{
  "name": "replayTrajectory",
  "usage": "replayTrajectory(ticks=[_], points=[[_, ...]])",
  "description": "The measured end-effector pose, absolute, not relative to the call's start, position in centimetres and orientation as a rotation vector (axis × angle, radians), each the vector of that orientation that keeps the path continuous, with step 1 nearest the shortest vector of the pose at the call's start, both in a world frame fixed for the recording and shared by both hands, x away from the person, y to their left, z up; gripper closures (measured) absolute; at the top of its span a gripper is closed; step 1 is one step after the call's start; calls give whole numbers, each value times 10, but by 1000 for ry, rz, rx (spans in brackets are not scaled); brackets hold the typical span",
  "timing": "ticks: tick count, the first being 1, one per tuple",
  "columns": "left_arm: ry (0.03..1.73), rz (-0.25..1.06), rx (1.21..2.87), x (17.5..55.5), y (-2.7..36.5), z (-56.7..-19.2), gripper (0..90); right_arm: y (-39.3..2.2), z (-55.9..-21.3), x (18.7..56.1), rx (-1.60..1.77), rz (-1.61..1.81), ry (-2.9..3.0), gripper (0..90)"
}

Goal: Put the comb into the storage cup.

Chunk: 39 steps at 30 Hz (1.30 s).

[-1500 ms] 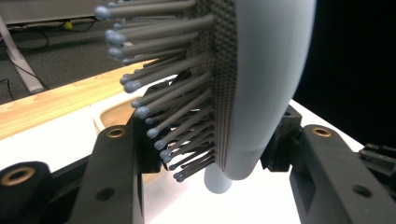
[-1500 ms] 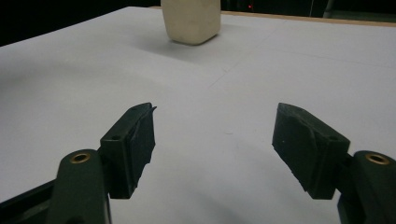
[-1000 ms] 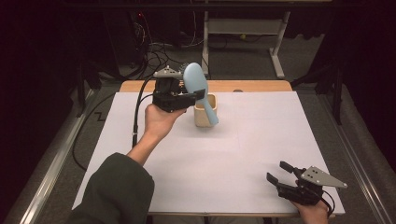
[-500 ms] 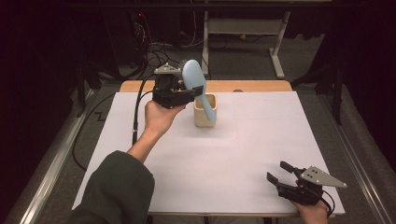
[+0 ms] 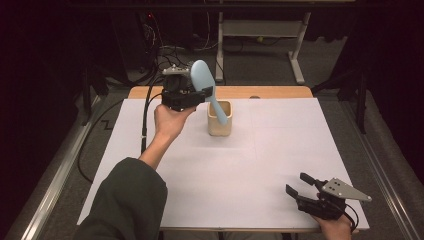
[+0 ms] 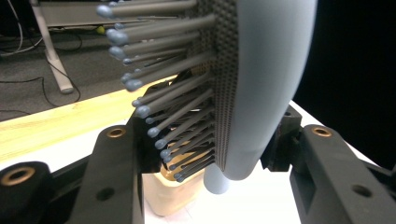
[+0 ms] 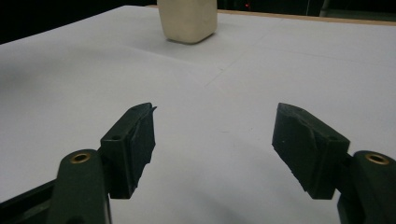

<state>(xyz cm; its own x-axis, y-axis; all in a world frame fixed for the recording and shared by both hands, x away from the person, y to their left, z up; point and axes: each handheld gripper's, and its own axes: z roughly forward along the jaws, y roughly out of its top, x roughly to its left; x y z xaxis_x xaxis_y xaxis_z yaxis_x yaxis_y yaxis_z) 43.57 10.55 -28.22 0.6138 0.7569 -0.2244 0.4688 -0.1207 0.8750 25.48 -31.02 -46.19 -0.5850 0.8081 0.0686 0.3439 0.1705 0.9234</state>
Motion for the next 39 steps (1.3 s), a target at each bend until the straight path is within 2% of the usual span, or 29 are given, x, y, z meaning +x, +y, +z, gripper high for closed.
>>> replayTrajectory(ticks=[23,39], points=[[1056,418,1753,455,98,-277,524,-311,-462,255,1094,1401,2011,309],[1067,458,1816,463,87,-288,523,-311,-462,255,1081,1403,2008,310]])
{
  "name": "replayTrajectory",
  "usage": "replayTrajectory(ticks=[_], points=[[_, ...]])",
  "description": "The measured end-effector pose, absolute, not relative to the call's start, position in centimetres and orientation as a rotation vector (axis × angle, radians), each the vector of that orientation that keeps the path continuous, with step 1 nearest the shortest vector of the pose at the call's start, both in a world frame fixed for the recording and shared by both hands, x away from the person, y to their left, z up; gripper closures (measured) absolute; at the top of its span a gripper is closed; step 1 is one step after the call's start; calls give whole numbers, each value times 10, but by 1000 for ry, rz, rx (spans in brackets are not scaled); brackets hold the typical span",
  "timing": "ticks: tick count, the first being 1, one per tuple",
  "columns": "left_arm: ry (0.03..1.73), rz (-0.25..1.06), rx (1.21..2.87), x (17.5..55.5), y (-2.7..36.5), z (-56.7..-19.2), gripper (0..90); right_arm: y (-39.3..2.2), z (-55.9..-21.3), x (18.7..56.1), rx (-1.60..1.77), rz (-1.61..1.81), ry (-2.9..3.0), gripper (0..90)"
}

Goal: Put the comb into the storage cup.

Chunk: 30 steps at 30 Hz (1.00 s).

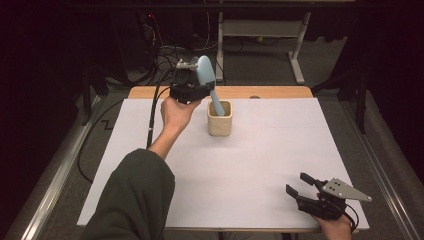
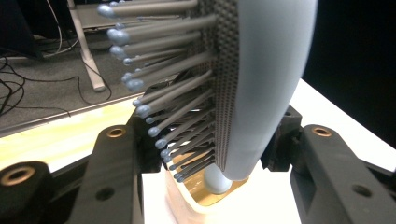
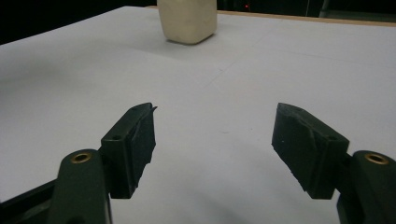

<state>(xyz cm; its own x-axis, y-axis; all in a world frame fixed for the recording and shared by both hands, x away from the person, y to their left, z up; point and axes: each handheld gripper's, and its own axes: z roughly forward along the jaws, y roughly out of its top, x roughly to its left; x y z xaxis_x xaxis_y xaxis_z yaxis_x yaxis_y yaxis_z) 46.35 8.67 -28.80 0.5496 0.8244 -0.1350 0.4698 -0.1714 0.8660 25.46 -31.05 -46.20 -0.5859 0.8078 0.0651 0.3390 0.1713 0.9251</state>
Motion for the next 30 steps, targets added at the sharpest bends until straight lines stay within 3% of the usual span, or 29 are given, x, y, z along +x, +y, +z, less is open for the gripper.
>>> replayTrajectory(ticks=[30], points=[[1110,422,1848,474,78,-303,520,-310,-462,254,1072,1410,2010,310]])
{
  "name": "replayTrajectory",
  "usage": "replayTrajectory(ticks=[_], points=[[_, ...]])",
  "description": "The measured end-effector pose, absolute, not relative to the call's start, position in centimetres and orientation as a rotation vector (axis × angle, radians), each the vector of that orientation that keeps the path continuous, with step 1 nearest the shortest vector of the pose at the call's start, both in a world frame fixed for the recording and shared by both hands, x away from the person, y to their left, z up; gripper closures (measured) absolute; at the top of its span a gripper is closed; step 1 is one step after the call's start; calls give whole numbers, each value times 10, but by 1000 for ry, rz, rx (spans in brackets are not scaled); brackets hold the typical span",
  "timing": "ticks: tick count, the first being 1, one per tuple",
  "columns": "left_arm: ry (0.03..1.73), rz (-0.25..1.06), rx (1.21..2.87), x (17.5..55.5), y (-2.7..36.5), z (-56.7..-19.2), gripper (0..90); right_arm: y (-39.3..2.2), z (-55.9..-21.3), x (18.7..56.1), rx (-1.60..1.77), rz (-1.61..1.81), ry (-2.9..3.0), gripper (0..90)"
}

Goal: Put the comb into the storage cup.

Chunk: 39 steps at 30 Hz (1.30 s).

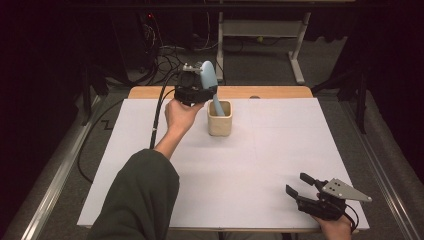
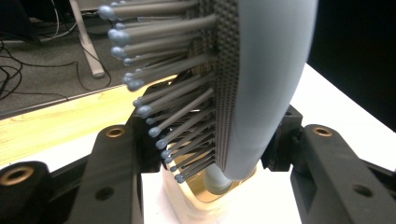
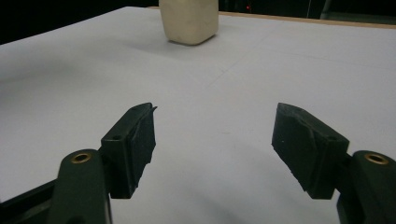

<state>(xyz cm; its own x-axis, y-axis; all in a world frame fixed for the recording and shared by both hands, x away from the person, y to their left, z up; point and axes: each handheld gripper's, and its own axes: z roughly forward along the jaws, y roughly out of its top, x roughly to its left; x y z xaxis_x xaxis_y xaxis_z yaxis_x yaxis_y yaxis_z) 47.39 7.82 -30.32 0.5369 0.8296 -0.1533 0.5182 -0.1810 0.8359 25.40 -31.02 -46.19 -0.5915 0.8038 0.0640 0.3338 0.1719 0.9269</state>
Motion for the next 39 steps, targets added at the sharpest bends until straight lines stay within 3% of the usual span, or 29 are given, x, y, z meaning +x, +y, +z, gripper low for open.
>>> replayTrajectory(ticks=[39], points=[[1147,358,1882,481,67,-338,515,-311,-462,255,1071,1414,2019,315]])
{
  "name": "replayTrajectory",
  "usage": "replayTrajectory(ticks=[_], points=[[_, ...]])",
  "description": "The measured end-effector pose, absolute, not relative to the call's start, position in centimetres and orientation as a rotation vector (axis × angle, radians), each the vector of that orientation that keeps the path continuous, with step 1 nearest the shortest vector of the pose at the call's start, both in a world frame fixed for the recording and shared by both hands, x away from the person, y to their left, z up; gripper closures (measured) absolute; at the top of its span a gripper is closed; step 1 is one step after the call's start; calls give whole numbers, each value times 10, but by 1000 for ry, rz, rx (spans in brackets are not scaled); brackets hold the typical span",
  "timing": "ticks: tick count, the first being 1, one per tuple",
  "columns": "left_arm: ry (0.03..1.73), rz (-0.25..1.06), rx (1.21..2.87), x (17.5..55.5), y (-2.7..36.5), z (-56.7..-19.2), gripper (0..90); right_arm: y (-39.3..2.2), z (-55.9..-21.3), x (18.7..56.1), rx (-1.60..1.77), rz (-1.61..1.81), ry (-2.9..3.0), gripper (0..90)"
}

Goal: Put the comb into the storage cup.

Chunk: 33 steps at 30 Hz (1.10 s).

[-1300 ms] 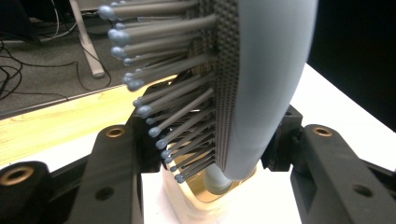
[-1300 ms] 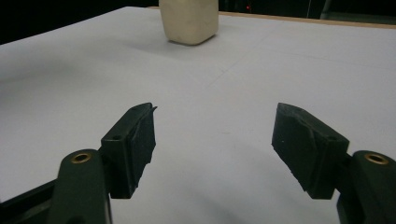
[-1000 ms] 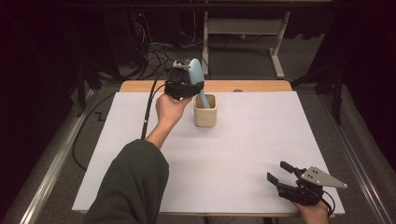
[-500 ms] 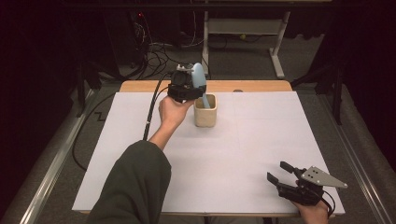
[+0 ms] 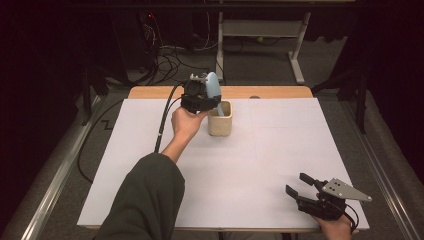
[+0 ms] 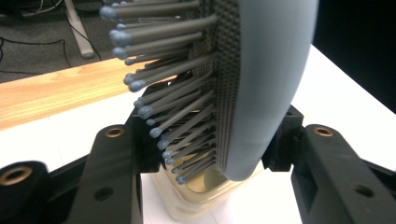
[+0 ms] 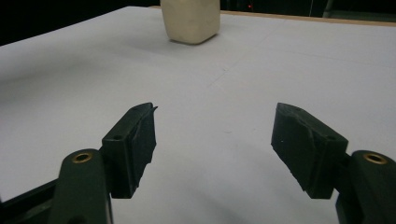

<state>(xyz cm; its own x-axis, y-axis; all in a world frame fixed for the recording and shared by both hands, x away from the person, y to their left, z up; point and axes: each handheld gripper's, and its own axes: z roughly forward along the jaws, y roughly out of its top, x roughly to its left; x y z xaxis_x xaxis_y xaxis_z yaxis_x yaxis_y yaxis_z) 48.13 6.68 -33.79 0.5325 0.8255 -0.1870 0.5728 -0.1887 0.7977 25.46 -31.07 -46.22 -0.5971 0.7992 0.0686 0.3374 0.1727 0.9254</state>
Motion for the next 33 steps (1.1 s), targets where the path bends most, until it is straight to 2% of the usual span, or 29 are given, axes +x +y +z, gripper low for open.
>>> replayTrajectory(ticks=[33], points=[[1155,353,1912,484,60,-349,507,-310,-463,255,1069,1414,2026,317]])
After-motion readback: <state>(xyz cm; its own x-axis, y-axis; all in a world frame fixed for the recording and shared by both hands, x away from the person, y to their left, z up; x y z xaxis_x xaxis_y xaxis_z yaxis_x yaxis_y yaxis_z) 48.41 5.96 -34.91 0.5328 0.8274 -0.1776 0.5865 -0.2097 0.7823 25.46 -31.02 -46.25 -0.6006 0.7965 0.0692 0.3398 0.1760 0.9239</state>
